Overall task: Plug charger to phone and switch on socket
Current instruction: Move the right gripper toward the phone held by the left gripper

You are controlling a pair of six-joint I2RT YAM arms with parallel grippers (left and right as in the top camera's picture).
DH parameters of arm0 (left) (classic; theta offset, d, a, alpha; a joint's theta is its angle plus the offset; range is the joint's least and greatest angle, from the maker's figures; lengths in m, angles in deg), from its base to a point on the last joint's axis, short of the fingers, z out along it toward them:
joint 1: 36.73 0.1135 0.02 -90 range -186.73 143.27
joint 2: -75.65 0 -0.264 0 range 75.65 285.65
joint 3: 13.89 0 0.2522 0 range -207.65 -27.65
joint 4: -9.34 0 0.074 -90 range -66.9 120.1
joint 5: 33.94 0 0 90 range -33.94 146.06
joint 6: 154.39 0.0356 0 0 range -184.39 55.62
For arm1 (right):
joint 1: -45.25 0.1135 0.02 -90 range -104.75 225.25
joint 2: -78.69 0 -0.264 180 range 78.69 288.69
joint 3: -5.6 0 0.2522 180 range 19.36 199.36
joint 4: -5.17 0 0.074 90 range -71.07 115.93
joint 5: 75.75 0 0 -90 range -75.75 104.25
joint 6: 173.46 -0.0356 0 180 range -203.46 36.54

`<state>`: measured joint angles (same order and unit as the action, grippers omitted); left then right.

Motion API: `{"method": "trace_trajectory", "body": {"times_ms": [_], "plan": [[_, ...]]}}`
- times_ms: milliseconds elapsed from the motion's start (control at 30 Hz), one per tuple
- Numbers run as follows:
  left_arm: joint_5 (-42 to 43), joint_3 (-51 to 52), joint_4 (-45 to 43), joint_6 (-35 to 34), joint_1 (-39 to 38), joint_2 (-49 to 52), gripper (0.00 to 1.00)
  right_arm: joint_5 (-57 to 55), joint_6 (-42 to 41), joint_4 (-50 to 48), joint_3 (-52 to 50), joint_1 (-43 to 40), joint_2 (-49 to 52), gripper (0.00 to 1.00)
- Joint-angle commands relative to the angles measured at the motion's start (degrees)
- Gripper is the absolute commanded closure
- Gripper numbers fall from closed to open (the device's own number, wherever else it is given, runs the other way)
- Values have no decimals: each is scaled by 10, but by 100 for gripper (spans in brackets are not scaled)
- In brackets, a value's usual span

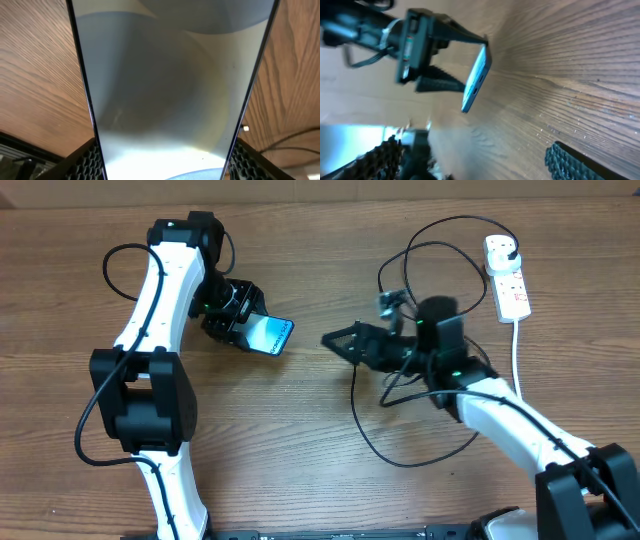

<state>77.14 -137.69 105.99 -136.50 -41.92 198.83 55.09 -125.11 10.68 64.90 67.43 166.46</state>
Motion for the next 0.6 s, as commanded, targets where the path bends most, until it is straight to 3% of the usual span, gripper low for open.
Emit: {"method": "trace_trajectory", "body": {"times_ms": [0, 267, 567], "plan": [[-46, -17, 2, -19, -23, 0, 96, -134, -47, -5, 12, 34, 4, 15], [-76, -17, 1, -38, -63, 0, 96, -165, -130, -12, 12, 59, 49, 21], [-76, -17, -5, -65, -102, 1, 96, -116, -186, -78, 12, 59, 101, 25]]}}
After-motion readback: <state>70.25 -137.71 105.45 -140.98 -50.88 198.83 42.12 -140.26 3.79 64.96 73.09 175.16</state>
